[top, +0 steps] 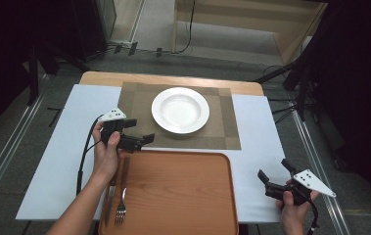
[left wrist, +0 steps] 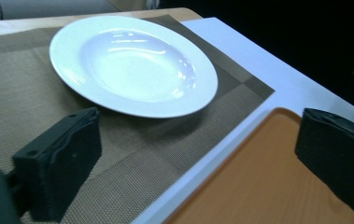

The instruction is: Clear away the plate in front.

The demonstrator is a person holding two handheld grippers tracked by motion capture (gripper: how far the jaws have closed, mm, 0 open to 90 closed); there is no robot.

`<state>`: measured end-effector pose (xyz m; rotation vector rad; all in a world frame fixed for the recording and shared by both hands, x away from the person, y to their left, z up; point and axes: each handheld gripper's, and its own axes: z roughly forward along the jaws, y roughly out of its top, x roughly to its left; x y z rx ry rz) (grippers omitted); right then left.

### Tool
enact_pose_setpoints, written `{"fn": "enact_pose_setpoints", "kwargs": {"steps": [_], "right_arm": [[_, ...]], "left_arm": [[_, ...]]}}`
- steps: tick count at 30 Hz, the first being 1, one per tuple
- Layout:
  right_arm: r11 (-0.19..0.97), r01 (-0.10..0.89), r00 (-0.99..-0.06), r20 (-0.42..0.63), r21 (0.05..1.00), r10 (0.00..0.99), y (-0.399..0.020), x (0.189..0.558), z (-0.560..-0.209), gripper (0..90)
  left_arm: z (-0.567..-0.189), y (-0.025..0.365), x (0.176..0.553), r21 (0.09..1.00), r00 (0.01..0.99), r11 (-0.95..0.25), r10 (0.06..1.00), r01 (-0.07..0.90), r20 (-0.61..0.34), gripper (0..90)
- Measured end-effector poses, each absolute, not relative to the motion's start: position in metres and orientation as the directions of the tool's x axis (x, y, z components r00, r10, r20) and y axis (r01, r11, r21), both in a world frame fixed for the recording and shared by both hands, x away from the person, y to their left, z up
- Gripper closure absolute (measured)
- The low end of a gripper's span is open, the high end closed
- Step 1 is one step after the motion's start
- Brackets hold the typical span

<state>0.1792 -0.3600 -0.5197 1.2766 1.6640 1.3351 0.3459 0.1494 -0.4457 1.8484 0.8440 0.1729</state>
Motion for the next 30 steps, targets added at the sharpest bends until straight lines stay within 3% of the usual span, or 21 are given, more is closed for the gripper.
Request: {"fn": "enact_pose_setpoints", "kwargs": {"steps": [6,30], "right_arm": [[0.009,0.288,-0.321,0.088,0.958,0.943,-0.360,0.179,-0.520,0.0],[0.014,0.278,-0.336,0.084,0.960,0.938,-0.360,0.178,-0.520,0.0]], "left_arm": [[-0.446,0.146,0.356,0.859,0.733,-0.195,0.628,0.474,-0.263,3.1],[-0.459,0.127,0.422,0.812,0.688,-0.175,0.645,0.557,-0.333,0.0]]}}
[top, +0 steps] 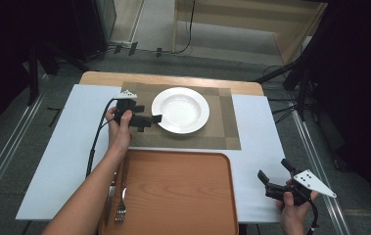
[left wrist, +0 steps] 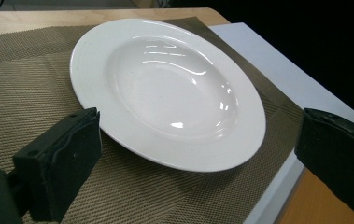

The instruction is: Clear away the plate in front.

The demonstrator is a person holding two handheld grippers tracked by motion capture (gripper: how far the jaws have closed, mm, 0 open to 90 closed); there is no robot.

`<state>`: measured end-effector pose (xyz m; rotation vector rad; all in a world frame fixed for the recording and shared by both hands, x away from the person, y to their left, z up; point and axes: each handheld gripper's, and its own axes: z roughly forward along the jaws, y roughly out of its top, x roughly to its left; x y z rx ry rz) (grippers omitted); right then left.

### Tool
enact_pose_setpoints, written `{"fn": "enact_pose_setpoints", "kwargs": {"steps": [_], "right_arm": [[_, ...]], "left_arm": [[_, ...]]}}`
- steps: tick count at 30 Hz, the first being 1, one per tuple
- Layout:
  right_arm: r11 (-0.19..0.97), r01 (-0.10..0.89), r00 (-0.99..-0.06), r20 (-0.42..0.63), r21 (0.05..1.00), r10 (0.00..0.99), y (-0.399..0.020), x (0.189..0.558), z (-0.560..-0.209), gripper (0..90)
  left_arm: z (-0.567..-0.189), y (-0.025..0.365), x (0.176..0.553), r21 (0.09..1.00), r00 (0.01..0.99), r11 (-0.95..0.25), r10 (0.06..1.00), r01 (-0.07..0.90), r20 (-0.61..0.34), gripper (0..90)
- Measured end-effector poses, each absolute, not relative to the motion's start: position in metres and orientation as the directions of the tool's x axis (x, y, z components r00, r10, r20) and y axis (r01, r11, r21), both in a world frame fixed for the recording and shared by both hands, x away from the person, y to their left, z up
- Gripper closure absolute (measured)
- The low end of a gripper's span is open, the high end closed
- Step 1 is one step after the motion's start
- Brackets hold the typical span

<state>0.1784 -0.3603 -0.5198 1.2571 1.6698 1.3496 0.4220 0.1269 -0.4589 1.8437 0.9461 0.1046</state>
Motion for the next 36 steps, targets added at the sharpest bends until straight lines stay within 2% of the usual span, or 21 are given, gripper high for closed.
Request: {"fn": "enact_pose_setpoints", "kwargs": {"steps": [11,24,32,34,36], "right_arm": [[0.025,0.261,-0.331,0.066,0.965,0.941,-0.359,0.177,-0.520,0.0],[0.011,0.262,-0.334,0.080,0.965,0.939,-0.360,0.176,-0.520,0.0],[0.013,0.259,-0.335,0.077,0.966,0.939,-0.360,0.177,-0.520,0.0],[0.012,0.260,-0.336,0.078,0.966,0.939,-0.360,0.177,-0.520,0.0],[0.008,0.265,-0.335,0.084,0.964,0.938,-0.360,0.177,-0.520,0.0]], "left_arm": [[-0.463,0.128,0.448,0.781,0.637,-0.153,0.681,0.606,-0.361,0.0],[-0.483,0.118,0.479,0.702,0.581,-0.141,0.684,0.698,-0.441,0.0],[-0.496,0.108,0.487,0.657,0.542,-0.084,0.647,0.750,-0.537,0.1],[-0.497,0.106,0.488,0.645,0.526,-0.084,0.664,0.759,-0.532,6.0],[-0.500,0.104,0.489,0.631,0.501,-0.082,0.690,0.771,-0.523,18.2]]}}
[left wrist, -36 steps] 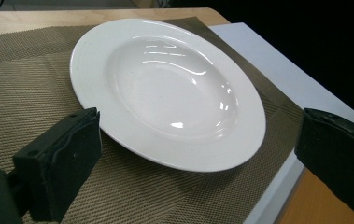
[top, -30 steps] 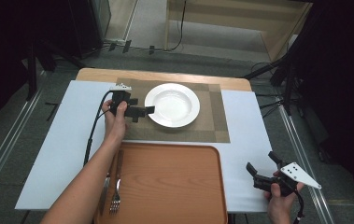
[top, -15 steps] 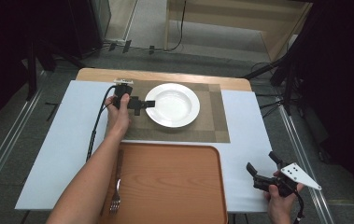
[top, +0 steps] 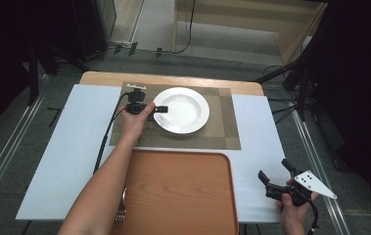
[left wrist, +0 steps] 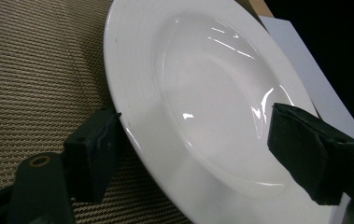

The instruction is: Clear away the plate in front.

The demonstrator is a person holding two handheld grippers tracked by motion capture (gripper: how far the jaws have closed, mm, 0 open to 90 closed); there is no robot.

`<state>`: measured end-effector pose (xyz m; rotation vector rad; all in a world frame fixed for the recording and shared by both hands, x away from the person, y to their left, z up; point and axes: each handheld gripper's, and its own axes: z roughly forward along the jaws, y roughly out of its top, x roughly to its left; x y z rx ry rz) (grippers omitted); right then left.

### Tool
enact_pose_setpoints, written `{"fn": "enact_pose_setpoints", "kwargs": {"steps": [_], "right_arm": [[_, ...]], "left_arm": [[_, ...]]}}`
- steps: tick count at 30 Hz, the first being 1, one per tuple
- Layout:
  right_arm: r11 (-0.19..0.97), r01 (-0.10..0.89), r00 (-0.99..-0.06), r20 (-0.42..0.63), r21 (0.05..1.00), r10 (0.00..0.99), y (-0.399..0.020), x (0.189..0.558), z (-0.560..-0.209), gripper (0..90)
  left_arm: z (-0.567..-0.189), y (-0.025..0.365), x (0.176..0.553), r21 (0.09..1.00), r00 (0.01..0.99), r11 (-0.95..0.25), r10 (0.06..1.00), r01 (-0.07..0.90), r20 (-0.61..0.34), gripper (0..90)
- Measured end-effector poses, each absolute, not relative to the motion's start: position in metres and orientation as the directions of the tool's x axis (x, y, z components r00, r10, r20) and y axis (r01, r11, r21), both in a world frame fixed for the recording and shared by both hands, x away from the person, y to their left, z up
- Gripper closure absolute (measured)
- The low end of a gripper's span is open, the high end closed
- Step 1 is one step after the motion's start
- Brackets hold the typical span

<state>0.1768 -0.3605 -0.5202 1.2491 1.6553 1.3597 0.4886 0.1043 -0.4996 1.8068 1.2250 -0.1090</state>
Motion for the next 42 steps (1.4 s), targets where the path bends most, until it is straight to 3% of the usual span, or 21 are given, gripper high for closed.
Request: {"fn": "enact_pose_setpoints", "kwargs": {"steps": [6,15,18,24,27,34,42], "right_arm": [[0.005,0.265,-0.335,0.087,0.964,0.938,-0.361,0.177,-0.520,0.0],[0.009,0.267,-0.337,0.085,0.964,0.938,-0.360,0.178,-0.520,0.0],[0.013,0.266,-0.336,0.080,0.964,0.939,-0.360,0.178,-0.520,0.0],[0.011,0.267,-0.333,0.081,0.964,0.940,-0.360,0.178,-0.521,0.0],[0.017,0.265,-0.332,0.074,0.964,0.940,-0.359,0.178,-0.521,0.0],[0.019,0.265,-0.331,0.073,0.964,0.941,-0.359,0.178,-0.521,0.0],[0.019,0.269,-0.330,0.073,0.963,0.941,-0.358,0.178,-0.521,0.0]], "left_arm": [[-0.506,0.101,0.491,0.602,0.444,-0.051,0.726,0.797,-0.526,40.1],[-0.511,0.095,0.493,0.551,0.361,0.012,0.744,0.834,-0.563,49.9],[-0.510,0.097,0.493,0.553,0.348,0.004,0.773,0.833,-0.530,62.9],[-0.510,0.099,0.494,0.543,0.346,0.019,0.753,0.839,-0.560,65.0],[-0.507,0.099,0.493,0.548,0.368,0.046,0.693,0.835,-0.620,70.6],[-0.496,0.094,0.487,0.587,0.422,0.025,0.670,0.809,-0.611,78.1],[-0.488,0.088,0.482,0.628,0.466,-0.012,0.682,0.778,-0.564,79.8]]}}
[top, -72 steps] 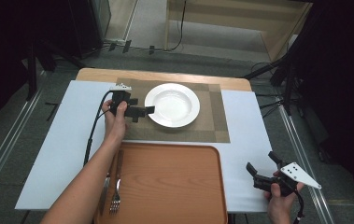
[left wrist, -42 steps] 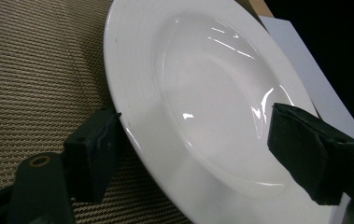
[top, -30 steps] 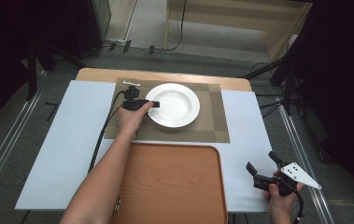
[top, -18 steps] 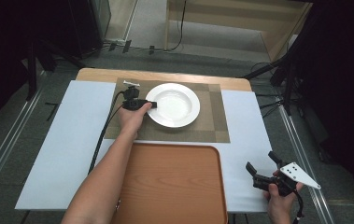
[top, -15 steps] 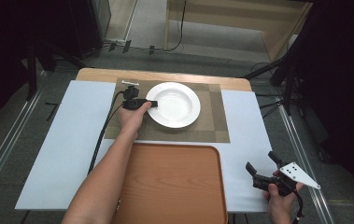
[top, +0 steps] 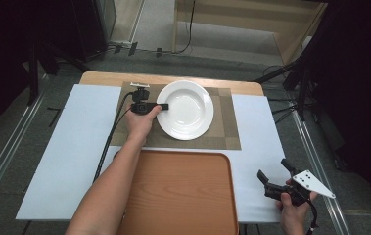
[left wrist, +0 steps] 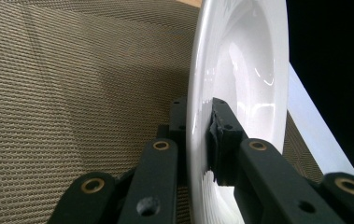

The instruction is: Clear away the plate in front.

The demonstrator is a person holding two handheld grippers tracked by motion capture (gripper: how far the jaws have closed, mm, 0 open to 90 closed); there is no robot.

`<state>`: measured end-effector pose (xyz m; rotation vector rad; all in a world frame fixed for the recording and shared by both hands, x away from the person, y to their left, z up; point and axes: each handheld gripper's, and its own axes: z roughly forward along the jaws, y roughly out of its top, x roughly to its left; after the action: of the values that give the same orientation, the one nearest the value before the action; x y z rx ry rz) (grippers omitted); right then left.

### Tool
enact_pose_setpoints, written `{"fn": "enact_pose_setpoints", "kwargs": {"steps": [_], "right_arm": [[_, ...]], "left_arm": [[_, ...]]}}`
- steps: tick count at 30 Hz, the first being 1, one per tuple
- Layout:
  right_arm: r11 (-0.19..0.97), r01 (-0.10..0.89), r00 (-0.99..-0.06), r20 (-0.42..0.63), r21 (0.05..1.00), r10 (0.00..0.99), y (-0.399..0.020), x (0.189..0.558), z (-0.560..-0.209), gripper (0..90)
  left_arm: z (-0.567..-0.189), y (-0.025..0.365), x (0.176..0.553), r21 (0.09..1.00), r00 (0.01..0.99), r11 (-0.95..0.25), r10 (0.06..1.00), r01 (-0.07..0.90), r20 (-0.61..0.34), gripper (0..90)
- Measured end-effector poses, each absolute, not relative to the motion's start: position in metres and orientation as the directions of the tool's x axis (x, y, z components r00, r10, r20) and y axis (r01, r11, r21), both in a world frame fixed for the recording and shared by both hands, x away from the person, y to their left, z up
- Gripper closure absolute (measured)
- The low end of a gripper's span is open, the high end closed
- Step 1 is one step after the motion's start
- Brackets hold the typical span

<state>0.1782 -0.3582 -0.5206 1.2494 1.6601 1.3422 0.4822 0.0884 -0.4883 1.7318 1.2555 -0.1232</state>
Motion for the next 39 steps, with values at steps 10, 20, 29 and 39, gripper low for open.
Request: {"fn": "enact_pose_setpoints", "kwargs": {"steps": [10,20,29,39], "right_arm": [[0.018,0.267,-0.329,0.074,0.964,0.941,-0.358,0.178,-0.521,0.0],[0.018,0.263,-0.332,0.073,0.965,0.940,-0.359,0.178,-0.520,0.0],[0.017,0.258,-0.332,0.072,0.966,0.941,-0.359,0.178,-0.520,0.0],[0.031,0.261,-0.334,0.060,0.965,0.940,-0.357,0.178,-0.520,0.0]], "left_arm": [[-0.488,0.087,0.481,0.627,0.454,0.005,0.684,0.779,-0.570,80.1],[-0.490,0.090,0.483,0.590,0.409,0.061,0.663,0.805,-0.627,80.1],[-0.478,0.099,0.478,0.600,0.421,0.091,0.630,0.795,-0.653,80.0],[-0.470,0.113,0.465,0.609,0.434,0.089,0.621,0.788,-0.653,79.9]]}}
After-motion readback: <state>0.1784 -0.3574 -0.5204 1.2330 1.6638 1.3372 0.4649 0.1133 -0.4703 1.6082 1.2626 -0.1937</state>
